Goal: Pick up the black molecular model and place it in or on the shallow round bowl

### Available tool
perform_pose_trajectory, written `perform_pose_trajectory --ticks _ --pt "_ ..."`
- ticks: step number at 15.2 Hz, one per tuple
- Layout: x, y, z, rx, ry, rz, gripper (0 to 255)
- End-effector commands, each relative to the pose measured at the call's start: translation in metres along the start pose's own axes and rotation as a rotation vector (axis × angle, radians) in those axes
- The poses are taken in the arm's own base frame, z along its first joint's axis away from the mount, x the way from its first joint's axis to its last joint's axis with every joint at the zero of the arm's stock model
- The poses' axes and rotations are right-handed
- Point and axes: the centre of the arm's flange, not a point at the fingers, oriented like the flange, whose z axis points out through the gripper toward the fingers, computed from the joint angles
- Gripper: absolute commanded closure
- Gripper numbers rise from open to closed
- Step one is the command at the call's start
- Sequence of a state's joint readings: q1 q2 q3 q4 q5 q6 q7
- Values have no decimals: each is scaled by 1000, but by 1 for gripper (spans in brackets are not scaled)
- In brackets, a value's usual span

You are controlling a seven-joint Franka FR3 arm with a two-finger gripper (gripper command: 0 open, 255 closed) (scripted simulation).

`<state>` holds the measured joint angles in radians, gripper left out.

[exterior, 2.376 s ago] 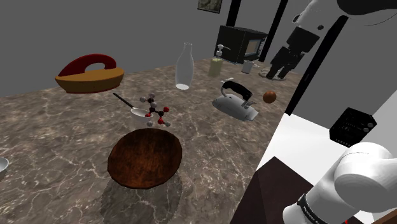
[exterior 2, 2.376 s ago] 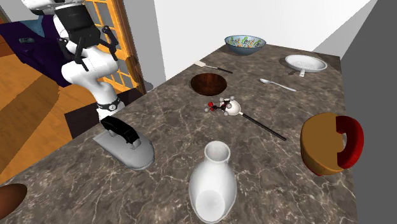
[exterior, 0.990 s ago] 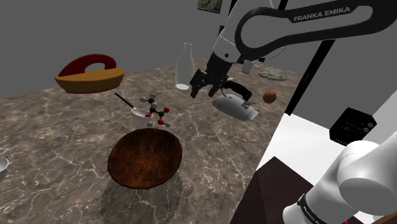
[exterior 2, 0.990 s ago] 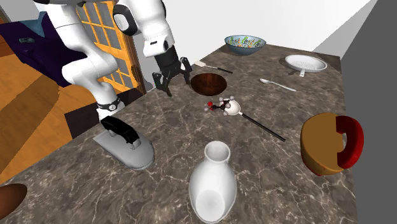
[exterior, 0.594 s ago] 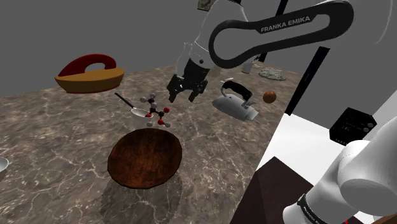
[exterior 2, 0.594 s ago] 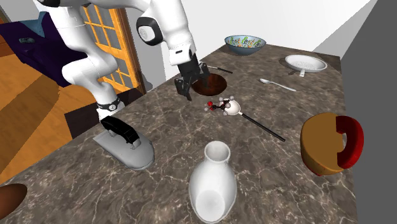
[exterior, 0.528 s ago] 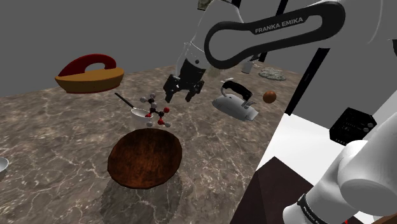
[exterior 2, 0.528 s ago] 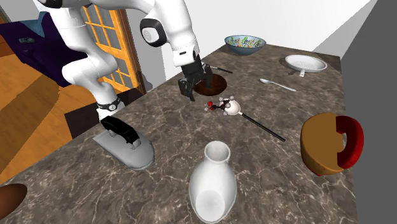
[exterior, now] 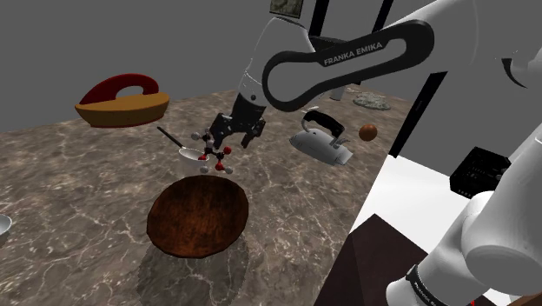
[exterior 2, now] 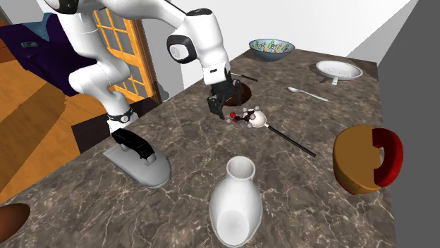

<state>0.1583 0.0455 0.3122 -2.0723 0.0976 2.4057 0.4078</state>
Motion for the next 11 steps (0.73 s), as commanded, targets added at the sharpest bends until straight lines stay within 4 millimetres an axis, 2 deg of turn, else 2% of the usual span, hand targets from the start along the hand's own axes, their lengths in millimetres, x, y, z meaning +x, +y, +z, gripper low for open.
perform_pose_trajectory --ticks 1,9,10,11 --pt "0 0 14 0 0 0 0" --pt "0 0 14 0 0 0 0" --pt "0 0 14 0 0 0 255" --pt "0 0 14 0 0 0 255"
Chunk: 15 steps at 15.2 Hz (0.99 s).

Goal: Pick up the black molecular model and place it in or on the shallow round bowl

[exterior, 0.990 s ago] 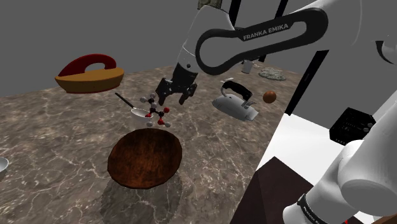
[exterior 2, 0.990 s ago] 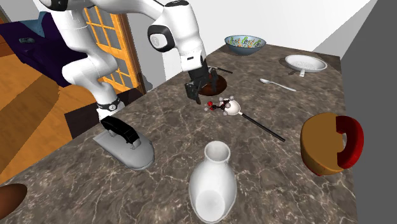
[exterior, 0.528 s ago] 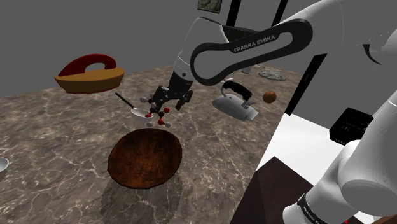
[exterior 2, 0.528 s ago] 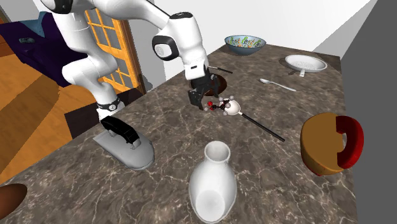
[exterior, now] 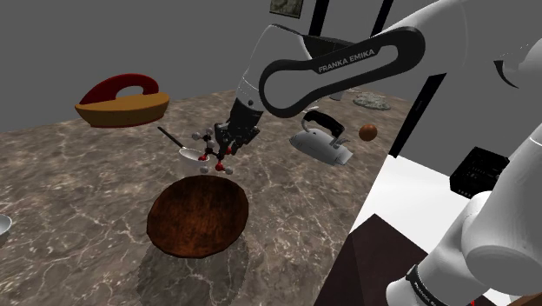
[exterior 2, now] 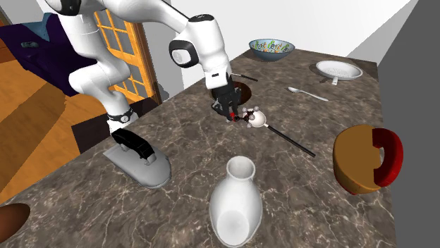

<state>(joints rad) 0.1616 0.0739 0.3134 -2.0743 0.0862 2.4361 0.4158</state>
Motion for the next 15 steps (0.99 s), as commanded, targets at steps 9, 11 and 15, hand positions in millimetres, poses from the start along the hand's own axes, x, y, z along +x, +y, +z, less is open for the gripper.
perform_pose_trajectory --ticks 9,11,15 --pt "1 -1 -5 0 0 0 255" --pt "3 -3 -15 0 0 0 255" --pt "8 -7 -35 0 0 0 255"
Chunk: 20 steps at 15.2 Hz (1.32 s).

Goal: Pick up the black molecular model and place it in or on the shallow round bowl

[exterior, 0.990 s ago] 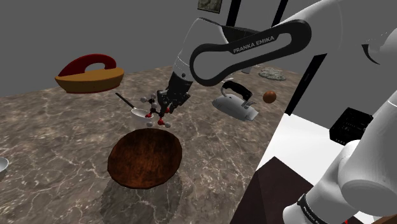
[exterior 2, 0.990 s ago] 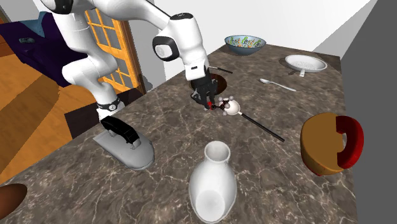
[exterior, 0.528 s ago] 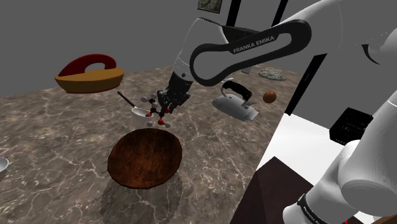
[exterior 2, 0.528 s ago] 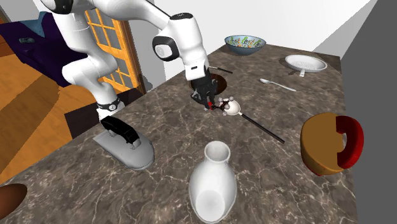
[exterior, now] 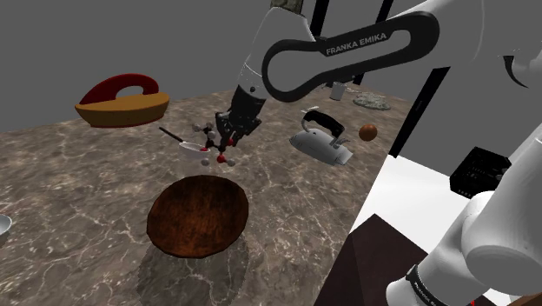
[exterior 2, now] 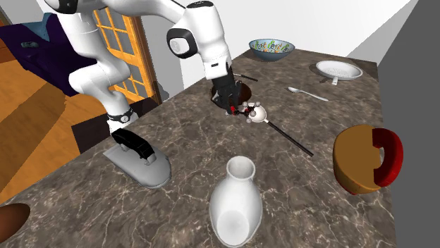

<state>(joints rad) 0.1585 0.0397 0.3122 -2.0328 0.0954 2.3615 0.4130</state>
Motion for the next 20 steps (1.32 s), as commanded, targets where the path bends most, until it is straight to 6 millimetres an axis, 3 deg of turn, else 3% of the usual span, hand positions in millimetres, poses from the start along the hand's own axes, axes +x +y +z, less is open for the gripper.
perform_pose_trajectory --ticks 1,16,20 --pt "3 -3 -11 0 0 0 255" --pt "20 -19 -85 0 0 0 255" --pt "-23 -48 -95 0 0 0 255"
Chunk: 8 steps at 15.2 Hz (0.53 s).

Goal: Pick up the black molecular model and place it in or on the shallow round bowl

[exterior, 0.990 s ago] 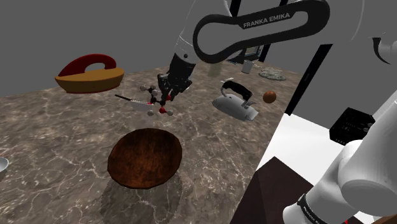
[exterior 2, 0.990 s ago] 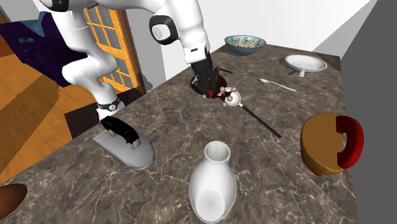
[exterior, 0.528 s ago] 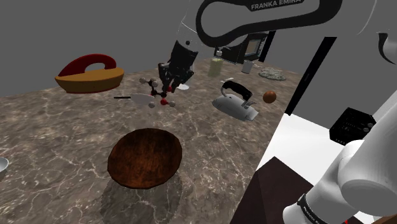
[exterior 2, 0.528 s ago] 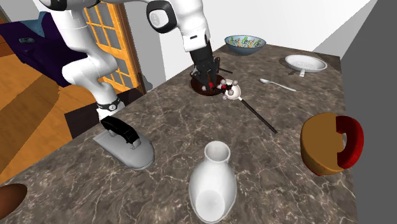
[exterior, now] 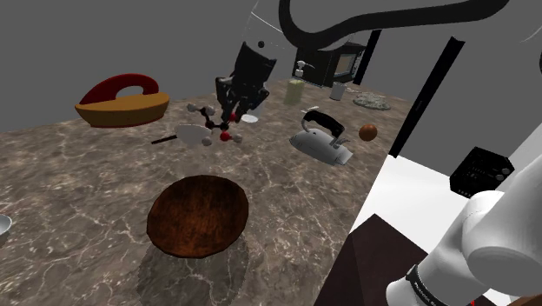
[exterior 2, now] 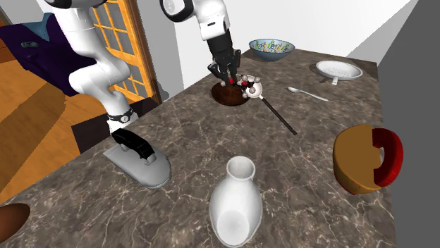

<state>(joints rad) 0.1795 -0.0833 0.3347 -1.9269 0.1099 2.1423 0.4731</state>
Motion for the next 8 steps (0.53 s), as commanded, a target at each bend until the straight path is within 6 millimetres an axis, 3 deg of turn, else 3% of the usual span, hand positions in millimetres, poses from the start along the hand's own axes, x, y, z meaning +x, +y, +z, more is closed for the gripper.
perform_pose_trajectory --ticks 1,8 --pt "-19 -15 -3 0 0 1 255" --pt "-94 -66 -19 0 0 1 255"
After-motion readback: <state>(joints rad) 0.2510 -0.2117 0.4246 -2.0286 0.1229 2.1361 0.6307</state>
